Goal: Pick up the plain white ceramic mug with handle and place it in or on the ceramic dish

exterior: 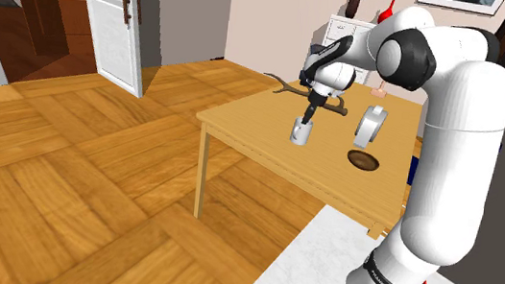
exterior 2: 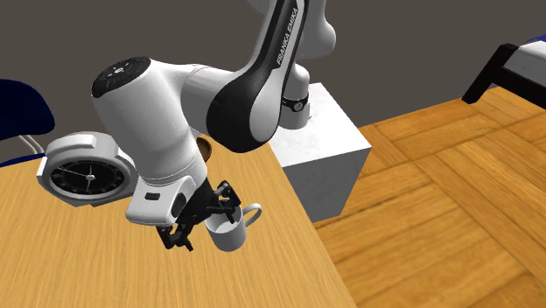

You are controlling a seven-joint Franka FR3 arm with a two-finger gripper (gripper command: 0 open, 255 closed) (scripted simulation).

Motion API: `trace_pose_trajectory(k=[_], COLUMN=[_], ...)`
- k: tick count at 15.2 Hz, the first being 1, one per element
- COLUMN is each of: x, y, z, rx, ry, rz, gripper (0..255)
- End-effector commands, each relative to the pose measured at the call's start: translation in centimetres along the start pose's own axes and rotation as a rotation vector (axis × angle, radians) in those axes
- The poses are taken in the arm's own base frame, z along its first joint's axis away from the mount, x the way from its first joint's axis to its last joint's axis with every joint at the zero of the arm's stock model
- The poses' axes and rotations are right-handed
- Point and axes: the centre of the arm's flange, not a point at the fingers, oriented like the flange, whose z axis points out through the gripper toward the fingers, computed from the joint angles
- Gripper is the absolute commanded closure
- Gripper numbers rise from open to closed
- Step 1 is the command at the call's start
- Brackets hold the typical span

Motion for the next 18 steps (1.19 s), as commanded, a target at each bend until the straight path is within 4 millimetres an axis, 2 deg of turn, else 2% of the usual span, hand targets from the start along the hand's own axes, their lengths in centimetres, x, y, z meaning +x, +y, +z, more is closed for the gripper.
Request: trace_pose_trajectory(k=[1, 10, 18], x=[0.0, 0.0, 0.7], y=[0.0, 0.0, -0.1], z=[0.0, 0.0, -4.2], rx=[0.0, 0.0, 0.0], ry=[0.0, 0.0, 0.0], rz=[0.0, 0.0, 0.0], gripper=[255, 255, 255])
